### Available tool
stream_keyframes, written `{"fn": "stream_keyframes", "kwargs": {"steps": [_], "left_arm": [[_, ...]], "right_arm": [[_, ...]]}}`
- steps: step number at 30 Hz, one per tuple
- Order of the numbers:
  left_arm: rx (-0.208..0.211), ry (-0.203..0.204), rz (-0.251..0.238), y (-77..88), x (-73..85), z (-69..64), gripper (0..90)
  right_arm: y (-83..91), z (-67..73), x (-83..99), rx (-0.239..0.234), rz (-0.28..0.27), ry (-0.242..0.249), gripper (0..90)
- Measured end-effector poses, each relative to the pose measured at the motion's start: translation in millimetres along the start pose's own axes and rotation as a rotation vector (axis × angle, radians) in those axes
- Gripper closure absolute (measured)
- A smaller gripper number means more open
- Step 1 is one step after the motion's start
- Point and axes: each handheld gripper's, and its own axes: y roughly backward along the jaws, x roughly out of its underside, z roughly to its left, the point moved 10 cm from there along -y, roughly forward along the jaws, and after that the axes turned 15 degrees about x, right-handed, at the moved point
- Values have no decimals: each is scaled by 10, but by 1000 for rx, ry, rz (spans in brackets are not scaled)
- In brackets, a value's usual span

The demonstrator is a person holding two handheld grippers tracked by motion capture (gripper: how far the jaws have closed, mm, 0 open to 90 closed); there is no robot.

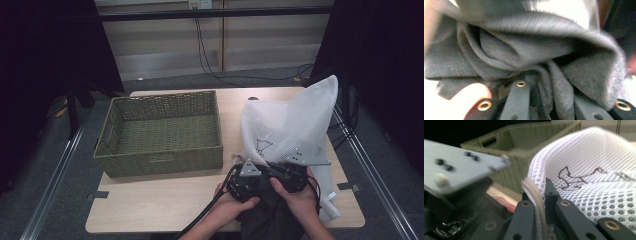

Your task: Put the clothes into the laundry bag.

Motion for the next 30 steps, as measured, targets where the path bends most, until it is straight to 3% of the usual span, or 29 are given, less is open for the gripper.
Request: {"fn": "stream_keyframes", "kwargs": {"steps": [2,4,5,6,8,11,13,14,17,18,19,21,24,27,29,30], "left_arm": [[-47,-18,-110,46,-150,-3,827],[-105,45,-169,59,-199,100,824],[-123,101,-165,19,-167,172,821],[-138,129,-130,-25,-111,233,816],[-160,139,-18,-163,96,353,792],[-128,99,-3,-105,140,306,688],[-109,70,24,-5,153,242,507],[-84,51,11,72,142,187,431],[2,80,-30,271,124,64,240],[1,84,-28,310,136,40,166],[-2,85,-14,320,156,23,99],[28,82,34,253,224,-46,42],[-20,58,110,72,319,-54,24],[-74,103,195,-139,448,72,52],[-147,106,188,-169,462,182,176],[-133,101,147,-170,417,184,284]], "right_arm": [[120,-12,-144,-24,-47,-41,886],[196,-20,-214,-49,-71,-68,886],[209,-22,-203,-55,-64,-61,886],[199,-23,-165,-51,-46,-49,886],[149,-55,-71,-26,-14,-27,887],[83,-153,28,9,13,-49,887],[76,-216,28,24,8,-58,886],[74,-237,30,31,8,-57,885],[59,-267,51,39,13,-53,883],[46,-262,55,44,13,-52,882],[34,-255,67,45,17,-47,882],[7,-243,82,44,21,-48,883],[-38,-219,114,51,33,-42,883],[-56,-185,137,47,41,-34,883],[-55,-166,146,33,47,-33,881],[-52,-159,150,27,49,-26,881]]}}
